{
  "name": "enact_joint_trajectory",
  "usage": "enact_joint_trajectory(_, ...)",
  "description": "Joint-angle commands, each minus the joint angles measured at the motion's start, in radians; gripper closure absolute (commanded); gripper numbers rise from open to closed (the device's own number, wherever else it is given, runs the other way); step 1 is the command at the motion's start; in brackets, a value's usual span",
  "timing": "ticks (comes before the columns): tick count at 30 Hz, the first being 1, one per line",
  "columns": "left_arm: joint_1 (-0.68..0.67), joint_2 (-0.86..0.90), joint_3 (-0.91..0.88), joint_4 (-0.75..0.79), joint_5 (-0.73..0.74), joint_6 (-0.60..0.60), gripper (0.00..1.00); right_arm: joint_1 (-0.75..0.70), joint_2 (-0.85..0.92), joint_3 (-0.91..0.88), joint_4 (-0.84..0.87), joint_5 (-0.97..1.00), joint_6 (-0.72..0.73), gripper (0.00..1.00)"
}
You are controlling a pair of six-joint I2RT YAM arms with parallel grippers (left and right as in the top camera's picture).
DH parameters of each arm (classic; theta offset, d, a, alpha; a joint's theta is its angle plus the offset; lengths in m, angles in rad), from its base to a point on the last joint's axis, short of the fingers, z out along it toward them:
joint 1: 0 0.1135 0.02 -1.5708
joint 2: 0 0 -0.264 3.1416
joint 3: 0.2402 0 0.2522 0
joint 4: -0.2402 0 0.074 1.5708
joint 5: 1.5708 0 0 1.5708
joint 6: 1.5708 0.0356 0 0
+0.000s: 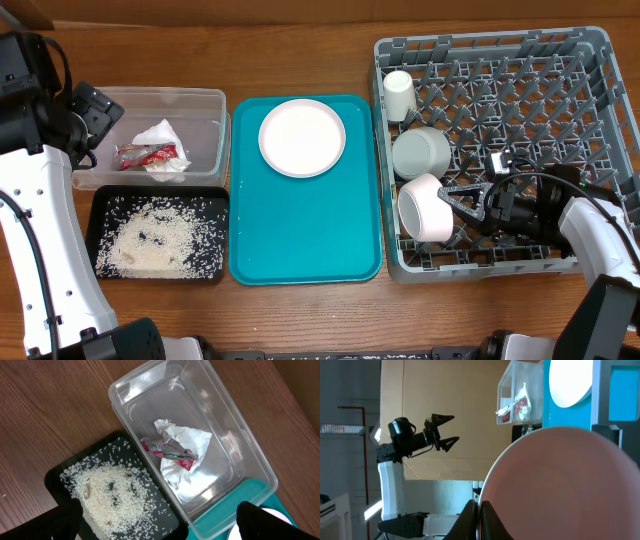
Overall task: Sort waste into correct bins and load items into the dishwasher
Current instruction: 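Lower the pink bowl tilted into the rack and release it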
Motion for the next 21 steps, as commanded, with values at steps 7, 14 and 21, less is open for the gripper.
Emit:
enact_joint_trajectory(7, 0.005, 0.002, 0.007, -0.001, -0.013, -0.021, 0.00, 0.007, -0.003, 0.039, -0.008, -0.035, -0.012, 0.96)
enact_joint_trajectory(14, 0.005, 0.002, 0.007, -0.001, -0.013, -0.021, 0.00, 0.007, -0.003, -0.003, -0.002, -0.035, -0.050, 0.96)
enact_joint_trajectory(21, 0.005, 0.002, 0.007, -0.001, -0.013, -0.021, 0.00, 0.007, -0.003, -0.023, 0.000, -0.035, -0.069, 0.96)
